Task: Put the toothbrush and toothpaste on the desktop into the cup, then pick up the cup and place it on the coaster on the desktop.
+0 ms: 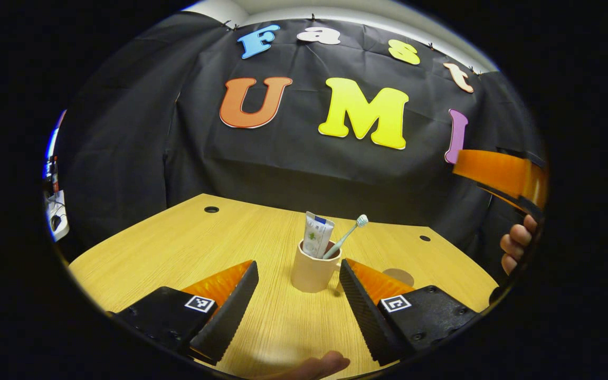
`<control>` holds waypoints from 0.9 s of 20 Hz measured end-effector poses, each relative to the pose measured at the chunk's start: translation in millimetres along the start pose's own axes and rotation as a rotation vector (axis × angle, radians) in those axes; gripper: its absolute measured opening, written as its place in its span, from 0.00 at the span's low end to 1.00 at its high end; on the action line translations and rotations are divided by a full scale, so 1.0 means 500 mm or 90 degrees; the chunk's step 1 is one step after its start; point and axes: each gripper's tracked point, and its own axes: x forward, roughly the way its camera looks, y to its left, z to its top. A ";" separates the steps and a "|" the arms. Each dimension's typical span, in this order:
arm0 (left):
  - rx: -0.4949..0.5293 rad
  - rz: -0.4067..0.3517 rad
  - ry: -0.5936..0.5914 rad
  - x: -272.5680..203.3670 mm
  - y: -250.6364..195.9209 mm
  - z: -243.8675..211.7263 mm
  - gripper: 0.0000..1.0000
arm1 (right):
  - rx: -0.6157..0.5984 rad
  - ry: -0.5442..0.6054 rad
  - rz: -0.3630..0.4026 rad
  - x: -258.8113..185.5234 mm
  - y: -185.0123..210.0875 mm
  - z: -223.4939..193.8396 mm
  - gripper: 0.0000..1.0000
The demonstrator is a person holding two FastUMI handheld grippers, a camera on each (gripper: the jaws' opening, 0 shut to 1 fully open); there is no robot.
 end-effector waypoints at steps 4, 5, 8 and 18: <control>0.009 0.010 0.041 0.026 -0.033 0.007 0.98 | -0.011 -0.025 -0.025 -0.087 -0.050 0.028 0.95; 0.006 0.016 0.056 0.035 -0.042 0.006 0.98 | -0.018 -0.028 -0.027 -0.104 -0.057 0.028 0.95; -0.013 0.044 0.089 0.055 -0.059 0.019 0.97 | -0.040 -0.041 -0.038 -0.158 -0.082 0.027 0.95; -0.159 0.104 0.312 0.083 -0.107 -0.042 0.94 | -0.058 -0.044 -0.049 -0.258 -0.184 -0.004 0.95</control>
